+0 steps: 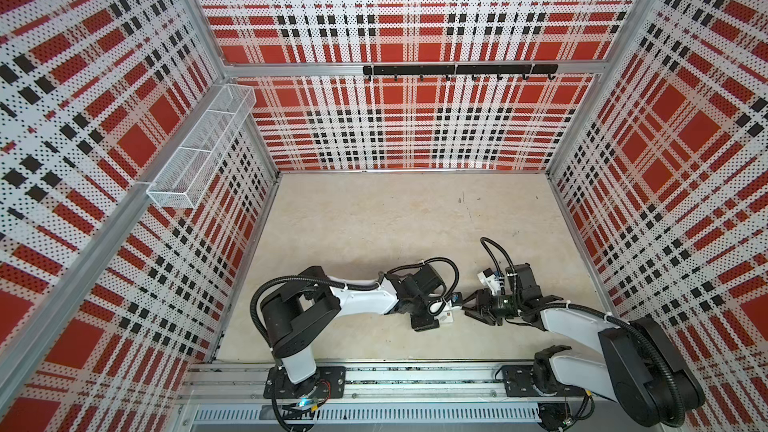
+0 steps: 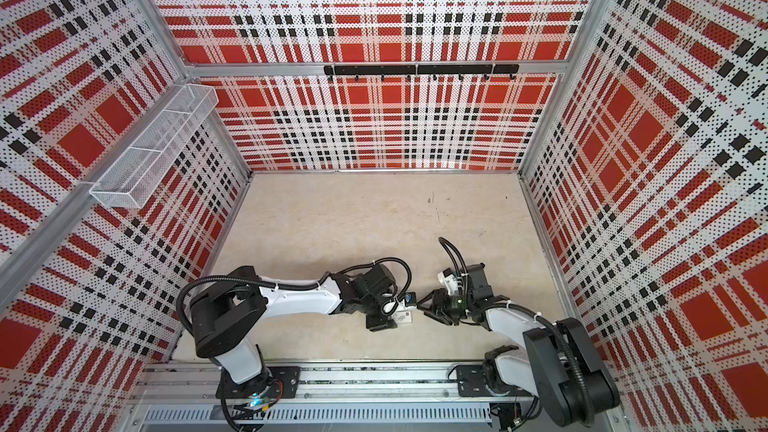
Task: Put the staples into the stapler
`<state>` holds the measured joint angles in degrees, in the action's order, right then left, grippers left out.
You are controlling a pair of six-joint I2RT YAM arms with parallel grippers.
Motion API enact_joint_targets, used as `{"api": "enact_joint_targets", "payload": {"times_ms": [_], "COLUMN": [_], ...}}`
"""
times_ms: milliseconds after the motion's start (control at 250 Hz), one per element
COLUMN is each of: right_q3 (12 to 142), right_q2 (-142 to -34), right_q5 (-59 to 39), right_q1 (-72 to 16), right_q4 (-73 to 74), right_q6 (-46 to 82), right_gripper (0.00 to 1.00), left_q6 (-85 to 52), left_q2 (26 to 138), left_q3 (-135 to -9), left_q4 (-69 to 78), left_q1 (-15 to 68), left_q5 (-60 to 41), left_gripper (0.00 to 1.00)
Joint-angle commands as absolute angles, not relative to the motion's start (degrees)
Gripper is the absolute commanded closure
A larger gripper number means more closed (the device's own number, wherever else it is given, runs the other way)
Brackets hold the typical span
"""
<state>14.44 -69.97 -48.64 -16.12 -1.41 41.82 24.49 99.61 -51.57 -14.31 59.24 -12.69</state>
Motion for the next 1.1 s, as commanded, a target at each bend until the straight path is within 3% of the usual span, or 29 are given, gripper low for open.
{"api": "enact_joint_targets", "payload": {"times_ms": [0,360,520,624,804,1092], "right_q3": [14.06,13.76,13.75,13.75,13.66,13.69], "right_q2": [-69.25,-73.17,-75.66,-76.15,-75.67,-75.44], "right_q5": [-49.84,-50.98,-51.14,-51.02,-50.71,-50.89], "right_q1": [-16.8,-19.46,-20.46,-21.33,-21.8,-21.84], "right_q4": [0.81,5.85,8.02,8.53,8.66,8.26], "right_q6": [41.82,43.38,44.08,44.47,45.01,44.91], "right_gripper": [0.48,0.5,0.51,0.52,0.52,0.52], "left_q6": [23.99,25.07,25.2,25.57,26.03,26.24], "left_q2": [100.63,100.99,100.98,100.85,101.07,100.99], "left_q3": [-51.02,-51.15,-50.99,-51.15,-51.38,-51.42], "left_q4": [-13.05,-13.71,-13.97,-14.41,-14.41,-14.85], "left_q1": [59.67,59.76,59.85,59.99,60.03,60.29], "left_q5": [-12.03,-13.77,-14.8,-15.13,-14.94,-15.81], "left_gripper": [0.39,0.51,0.52,0.44,0.44,0.58]}}
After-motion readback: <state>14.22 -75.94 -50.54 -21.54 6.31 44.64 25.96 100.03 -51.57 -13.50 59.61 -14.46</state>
